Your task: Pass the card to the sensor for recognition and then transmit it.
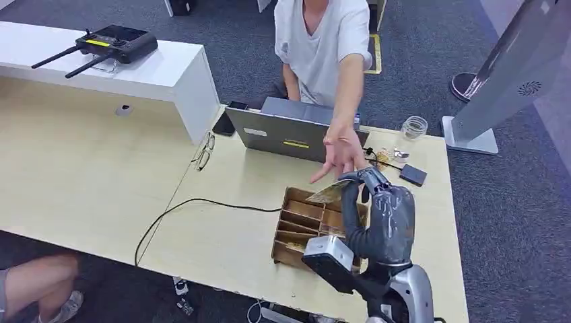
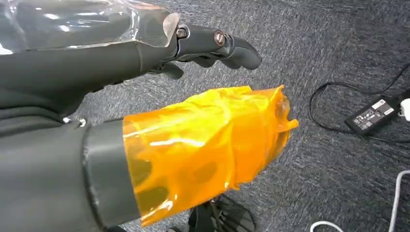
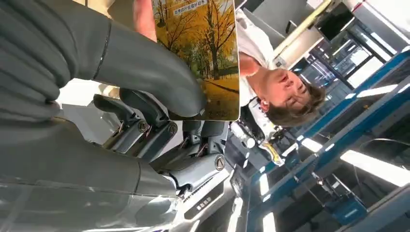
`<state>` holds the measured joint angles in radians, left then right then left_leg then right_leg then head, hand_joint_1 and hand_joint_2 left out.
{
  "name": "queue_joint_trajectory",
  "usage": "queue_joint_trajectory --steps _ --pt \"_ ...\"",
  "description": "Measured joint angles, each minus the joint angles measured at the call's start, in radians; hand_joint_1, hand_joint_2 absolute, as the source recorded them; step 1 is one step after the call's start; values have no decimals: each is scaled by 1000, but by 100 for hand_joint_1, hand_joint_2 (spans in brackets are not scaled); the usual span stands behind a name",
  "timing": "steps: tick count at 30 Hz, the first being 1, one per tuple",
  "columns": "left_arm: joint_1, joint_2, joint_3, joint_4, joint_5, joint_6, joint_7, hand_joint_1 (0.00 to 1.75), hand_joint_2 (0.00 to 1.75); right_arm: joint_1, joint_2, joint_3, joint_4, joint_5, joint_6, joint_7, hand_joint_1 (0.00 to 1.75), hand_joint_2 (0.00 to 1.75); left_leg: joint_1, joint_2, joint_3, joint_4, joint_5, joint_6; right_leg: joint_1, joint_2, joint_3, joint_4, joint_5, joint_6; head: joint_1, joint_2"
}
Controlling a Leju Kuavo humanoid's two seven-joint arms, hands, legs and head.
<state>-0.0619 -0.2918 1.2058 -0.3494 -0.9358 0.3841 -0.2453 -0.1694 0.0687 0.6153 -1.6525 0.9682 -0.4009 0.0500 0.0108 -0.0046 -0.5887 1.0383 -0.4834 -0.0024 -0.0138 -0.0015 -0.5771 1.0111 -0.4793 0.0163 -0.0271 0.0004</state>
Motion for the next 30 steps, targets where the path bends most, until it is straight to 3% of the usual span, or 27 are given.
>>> queue_joint_trajectory --steps 11,19,29,30 --pt "-1 1 -4 4 -13 3 3 0 0 -48 19 31 73 57 54 81 175 175 0 0 0 0 0 0 0 0 0 0 0 0 0 0" --pt "-2 3 -11 11 -22 5 12 0 0 -72 32 33 146 139 45 149 175 175 0 0 0 0 0 0 0 0 0 0 0 0 0 0" --pt "-3 4 -24 12 -28 5 13 0 0 -94 55 33 194 155 53 171 175 175 0 0 0 0 0 0 0 0 0 0 0 0 0 0" --pt "-4 5 -25 13 -28 5 13 0 0 -97 56 33 197 155 56 172 52 175 0 0 0 0 0 0 0 0 0 0 0 0 0 0"
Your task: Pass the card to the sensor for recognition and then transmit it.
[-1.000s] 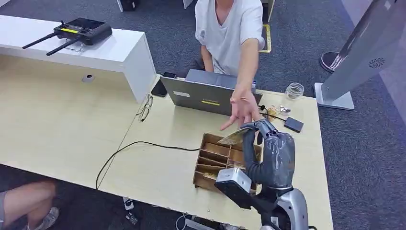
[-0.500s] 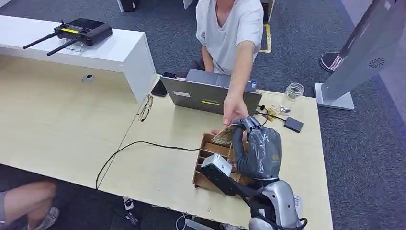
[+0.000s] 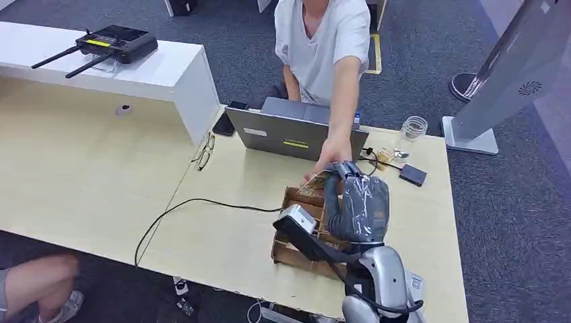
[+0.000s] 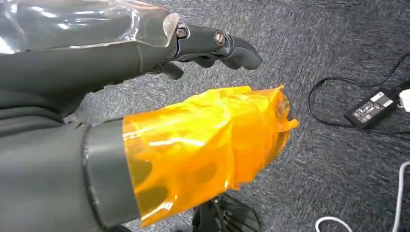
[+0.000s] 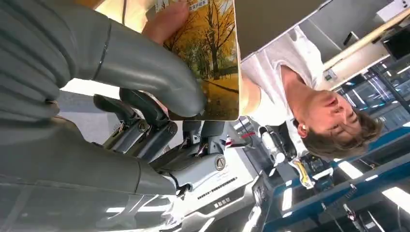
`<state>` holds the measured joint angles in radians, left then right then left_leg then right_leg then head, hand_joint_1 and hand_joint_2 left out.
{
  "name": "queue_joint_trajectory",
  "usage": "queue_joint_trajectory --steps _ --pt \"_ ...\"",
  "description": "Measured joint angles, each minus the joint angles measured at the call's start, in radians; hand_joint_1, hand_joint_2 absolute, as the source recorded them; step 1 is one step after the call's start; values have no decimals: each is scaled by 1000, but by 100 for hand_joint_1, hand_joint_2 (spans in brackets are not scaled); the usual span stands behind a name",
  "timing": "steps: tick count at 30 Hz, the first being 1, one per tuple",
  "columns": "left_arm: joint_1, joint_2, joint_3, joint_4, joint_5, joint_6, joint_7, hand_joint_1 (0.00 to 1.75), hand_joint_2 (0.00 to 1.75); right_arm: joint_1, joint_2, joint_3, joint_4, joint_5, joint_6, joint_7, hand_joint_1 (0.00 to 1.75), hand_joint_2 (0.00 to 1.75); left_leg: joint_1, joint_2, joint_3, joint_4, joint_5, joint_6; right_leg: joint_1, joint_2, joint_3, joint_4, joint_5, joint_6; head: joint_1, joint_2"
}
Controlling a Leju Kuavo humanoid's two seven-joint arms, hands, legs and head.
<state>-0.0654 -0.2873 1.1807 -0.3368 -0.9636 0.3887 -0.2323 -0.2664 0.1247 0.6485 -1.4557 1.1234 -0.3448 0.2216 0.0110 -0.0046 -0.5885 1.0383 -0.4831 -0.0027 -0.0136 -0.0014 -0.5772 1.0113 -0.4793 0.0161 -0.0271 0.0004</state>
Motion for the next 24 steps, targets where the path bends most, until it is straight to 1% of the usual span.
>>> queue_joint_trajectory --steps 1,4,5,13,19,24 --pt "0 0 0 0 0 0 0 0 0 -3 2 0 3 0 4 3 0 175 0 0 0 0 0 0 0 0 0 0 0 0 0 0" --pt "0 0 -1 1 1 0 0 0 0 -5 2 2 12 -10 18 6 0 175 0 0 0 0 0 0 0 0 0 0 0 0 0 0" --pt "0 0 -1 1 5 0 0 0 0 -5 2 2 16 -21 17 5 0 0 0 0 0 0 0 0 0 0 0 0 0 0 0 0" --pt "0 1 -1 5 20 2 -2 0 0 2 2 6 4 -124 -26 -80 0 0 0 0 0 0 0 0 0 0 0 0 0 0 0 0" --pt "0 1 0 5 40 7 -11 0 0 31 -2 7 -59 -242 -63 -166 0 0 0 0 0 0 0 0 0 0 0 0 0 0 0 0" --pt "2 0 3 5 53 13 -12 0 0 61 -16 7 -116 -320 -85 -227 0 0 0 0 0 0 0 0 0 0 0 0 0 0 0 0"
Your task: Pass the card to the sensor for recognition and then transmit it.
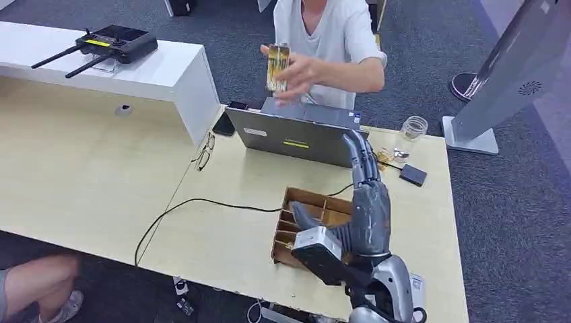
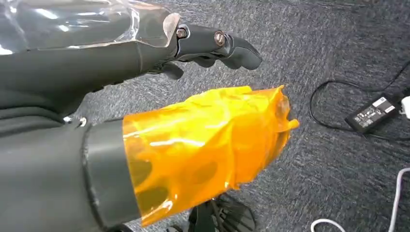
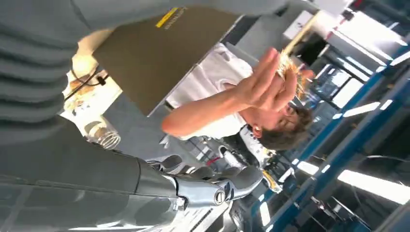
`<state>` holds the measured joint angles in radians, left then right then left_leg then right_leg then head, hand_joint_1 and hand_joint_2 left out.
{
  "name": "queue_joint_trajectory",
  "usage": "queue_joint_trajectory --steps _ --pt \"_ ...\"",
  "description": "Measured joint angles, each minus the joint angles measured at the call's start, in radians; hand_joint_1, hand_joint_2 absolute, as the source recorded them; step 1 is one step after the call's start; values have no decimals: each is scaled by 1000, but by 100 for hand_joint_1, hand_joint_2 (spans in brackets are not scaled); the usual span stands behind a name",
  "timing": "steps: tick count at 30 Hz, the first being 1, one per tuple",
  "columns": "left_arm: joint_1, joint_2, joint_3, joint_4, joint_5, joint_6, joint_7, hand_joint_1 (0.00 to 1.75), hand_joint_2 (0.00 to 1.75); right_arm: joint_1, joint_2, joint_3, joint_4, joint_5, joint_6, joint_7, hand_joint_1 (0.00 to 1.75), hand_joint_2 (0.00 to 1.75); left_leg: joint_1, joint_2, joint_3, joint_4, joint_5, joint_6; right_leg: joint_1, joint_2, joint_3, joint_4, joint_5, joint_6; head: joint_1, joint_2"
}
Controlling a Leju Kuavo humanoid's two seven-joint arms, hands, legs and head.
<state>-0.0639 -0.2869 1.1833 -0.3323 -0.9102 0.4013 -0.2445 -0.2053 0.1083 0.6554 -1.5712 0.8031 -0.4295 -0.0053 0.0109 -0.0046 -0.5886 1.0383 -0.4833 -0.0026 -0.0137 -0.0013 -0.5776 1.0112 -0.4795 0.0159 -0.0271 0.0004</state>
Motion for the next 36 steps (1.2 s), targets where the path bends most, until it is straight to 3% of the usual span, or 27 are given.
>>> queue_joint_trajectory --steps 7,11,17,23,33,34,36 --pt "2 -1 8 0 13 3 -6 0 0 44 -33 14 -57 -159 -2 -115 0 0 0 0 0 0 0 0 0 0 0 0 0 0 0 0" --pt "3 -2 23 0 24 7 -10 0 0 73 -56 23 -91 -338 53 -219 0 0 0 0 0 0 0 0 0 0 0 0 0 0 0 0" --pt "4 -3 29 0 31 9 -23 0 0 111 -79 24 -136 -499 161 -312 0 0 0 0 0 0 0 0 0 0 0 0 0 0 0 0" --pt "5 -3 40 0 35 13 -28 0 0 137 -109 24 -160 -560 225 -354 0 0 0 0 0 0 0 0 0 0 0 0 0 0 0 0" --pt "6 -4 50 0 45 20 -28 0 0 178 -134 24 -160 -565 255 -378 0 0 0 0 0 0 0 0 0 0 0 0 0 0 0 0" --pt "6 -4 50 0 45 21 -28 0 0 181 -135 24 -160 -565 258 -379 0 175 0 0 0 0 0 0 0 0 0 0 0 0 0 0" --pt "7 -5 51 0 47 21 -28 0 0 189 -135 24 -160 -559 260 -381 0 175 0 0 0 0 0 0 0 0 0 0 0 0 0 0"
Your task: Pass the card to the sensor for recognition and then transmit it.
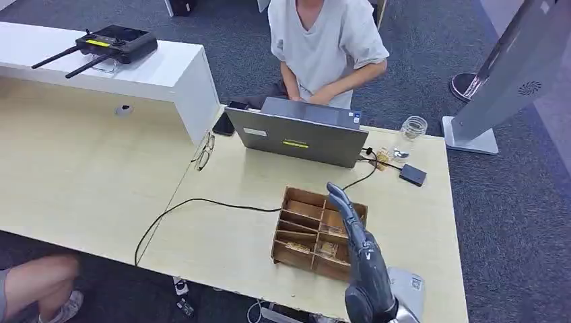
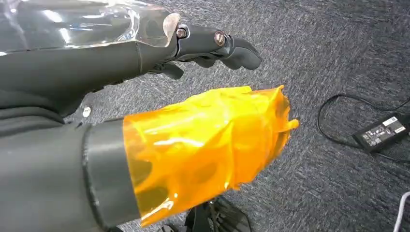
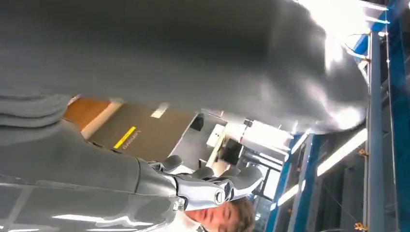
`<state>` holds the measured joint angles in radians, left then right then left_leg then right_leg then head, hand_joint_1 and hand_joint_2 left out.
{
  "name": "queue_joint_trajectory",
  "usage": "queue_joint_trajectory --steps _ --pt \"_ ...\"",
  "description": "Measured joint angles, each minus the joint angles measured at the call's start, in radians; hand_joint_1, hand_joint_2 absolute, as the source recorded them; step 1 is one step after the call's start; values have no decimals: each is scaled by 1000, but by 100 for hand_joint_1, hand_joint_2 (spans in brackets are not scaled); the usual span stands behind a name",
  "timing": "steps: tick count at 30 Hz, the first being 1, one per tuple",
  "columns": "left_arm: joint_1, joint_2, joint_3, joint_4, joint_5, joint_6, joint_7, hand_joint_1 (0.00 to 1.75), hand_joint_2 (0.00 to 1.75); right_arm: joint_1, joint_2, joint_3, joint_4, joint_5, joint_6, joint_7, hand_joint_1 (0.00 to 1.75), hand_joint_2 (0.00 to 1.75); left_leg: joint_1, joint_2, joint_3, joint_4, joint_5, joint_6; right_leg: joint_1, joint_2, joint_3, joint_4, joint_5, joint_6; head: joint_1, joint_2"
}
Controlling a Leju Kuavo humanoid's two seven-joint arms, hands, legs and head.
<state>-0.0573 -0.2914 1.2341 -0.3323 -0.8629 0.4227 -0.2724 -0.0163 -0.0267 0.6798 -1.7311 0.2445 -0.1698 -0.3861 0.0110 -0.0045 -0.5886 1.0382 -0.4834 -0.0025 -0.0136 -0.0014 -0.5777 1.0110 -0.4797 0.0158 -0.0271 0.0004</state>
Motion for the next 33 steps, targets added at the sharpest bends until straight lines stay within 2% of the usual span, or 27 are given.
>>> queue_joint_trajectory --steps 5,11,17,25,31,33 --pt "0 0 3 0 2 3 0 0 0 20 -3 0 9 32 -5 -1 0 175 0 0 0 0 0 0 0 0 0 0 0 0 0 0" --pt "1 0 6 0 3 3 3 0 0 41 -8 0 32 111 -42 9 0 175 0 0 0 0 0 0 0 0 0 0 0 0 0 0" --pt "1 0 10 0 3 3 8 0 0 54 -10 0 64 205 -92 47 0 175 0 0 0 0 0 0 0 0 0 0 0 0 0 0" --pt "2 0 14 0 -11 2 11 0 0 57 -13 4 122 404 -188 163 0 175 0 0 0 0 0 0 0 0 0 0 0 0 0 0" --pt "1 -1 14 0 -16 0 27 0 0 55 -13 9 166 536 -238 257 0 175 0 0 0 0 0 0 0 0 0 0 0 0 0 0" --pt "1 -1 14 0 -19 0 29 0 0 55 -13 11 175 557 -243 271 0 175 0 0 0 0 0 0 0 0 0 0 0 0 0 0"
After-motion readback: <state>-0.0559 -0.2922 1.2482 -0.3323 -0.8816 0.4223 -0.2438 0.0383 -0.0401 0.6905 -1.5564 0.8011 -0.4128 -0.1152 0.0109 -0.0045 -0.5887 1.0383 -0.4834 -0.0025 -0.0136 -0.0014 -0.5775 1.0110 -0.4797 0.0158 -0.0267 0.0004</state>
